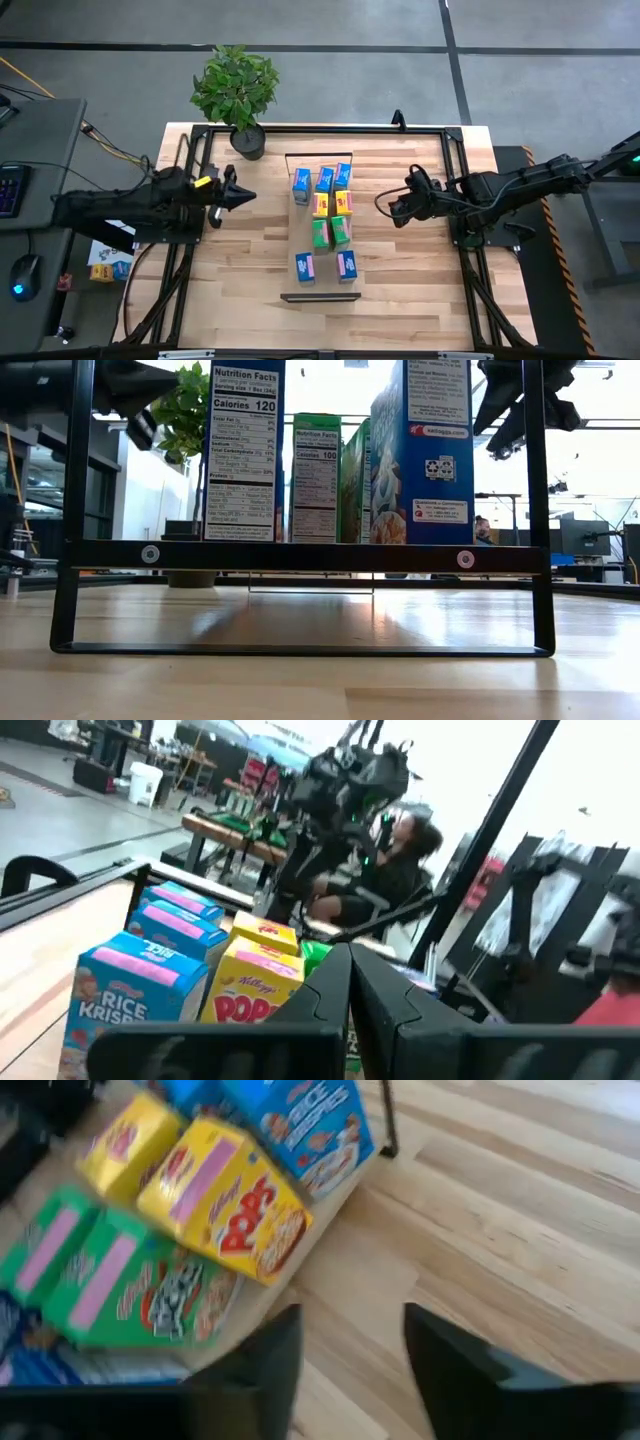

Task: Stack cereal on shelf
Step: Return to Home Position

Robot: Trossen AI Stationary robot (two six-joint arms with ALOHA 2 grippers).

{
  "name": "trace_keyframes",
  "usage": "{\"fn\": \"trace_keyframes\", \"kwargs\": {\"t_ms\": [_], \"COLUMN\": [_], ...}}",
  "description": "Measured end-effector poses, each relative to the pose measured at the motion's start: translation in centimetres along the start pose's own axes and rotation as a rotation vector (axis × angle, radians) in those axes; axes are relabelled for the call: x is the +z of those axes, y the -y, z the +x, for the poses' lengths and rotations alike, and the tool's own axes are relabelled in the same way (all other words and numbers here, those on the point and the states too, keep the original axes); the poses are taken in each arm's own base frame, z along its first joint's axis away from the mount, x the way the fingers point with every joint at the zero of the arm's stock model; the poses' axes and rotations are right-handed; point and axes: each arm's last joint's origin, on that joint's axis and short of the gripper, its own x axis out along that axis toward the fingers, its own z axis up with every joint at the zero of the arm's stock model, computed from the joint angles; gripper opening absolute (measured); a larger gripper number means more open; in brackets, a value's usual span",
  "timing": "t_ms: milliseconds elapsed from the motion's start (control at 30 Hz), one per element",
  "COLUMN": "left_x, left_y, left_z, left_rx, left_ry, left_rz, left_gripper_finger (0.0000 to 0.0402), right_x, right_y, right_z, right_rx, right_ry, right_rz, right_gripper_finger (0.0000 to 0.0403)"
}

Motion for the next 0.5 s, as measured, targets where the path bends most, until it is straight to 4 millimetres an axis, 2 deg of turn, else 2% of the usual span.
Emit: {"fn": "trace_keyframes", "kwargs": {"t_ms": [100,200,233,367,500], "left_x": [-0.8,-1.6,-1.8,-2.7,-4.0], "left_y": [-0.2,-0.4,-0.5,-0.7,-0.9], "left_z": [-1.0,-1.8,-2.0,-2.6,-2.8], "left_rx": [-0.012,-0.006,0.001,0.025,0.027], "left_ry": [0.038,0.077,0.091,0.137,0.129], "left_rz": [-0.027,-0.050,-0.055,-0.070,-0.078], "left_gripper_finger": [0.0000,0.0000,0.0000,0.0000,0.0000], "right_x": [-0.1,-0.3,-0.3,-0.2,-0.3], "right_y": [-0.1,-0.1,-0.1,-0.3,-0.3], "right_z": [0.0,0.0,0.0,0.0,0.0], "right_rx": [0.023,0.046,0.048,0.060,0.074], "right_ry": [-0.042,-0.088,-0.091,-0.084,-0.092], "right_rz": [-0.055,-0.031,-0.029,-0.043,-0.143], "right_gripper_finger": [0.0107,0.0023,0.0013,0.0023,0.0003]}}
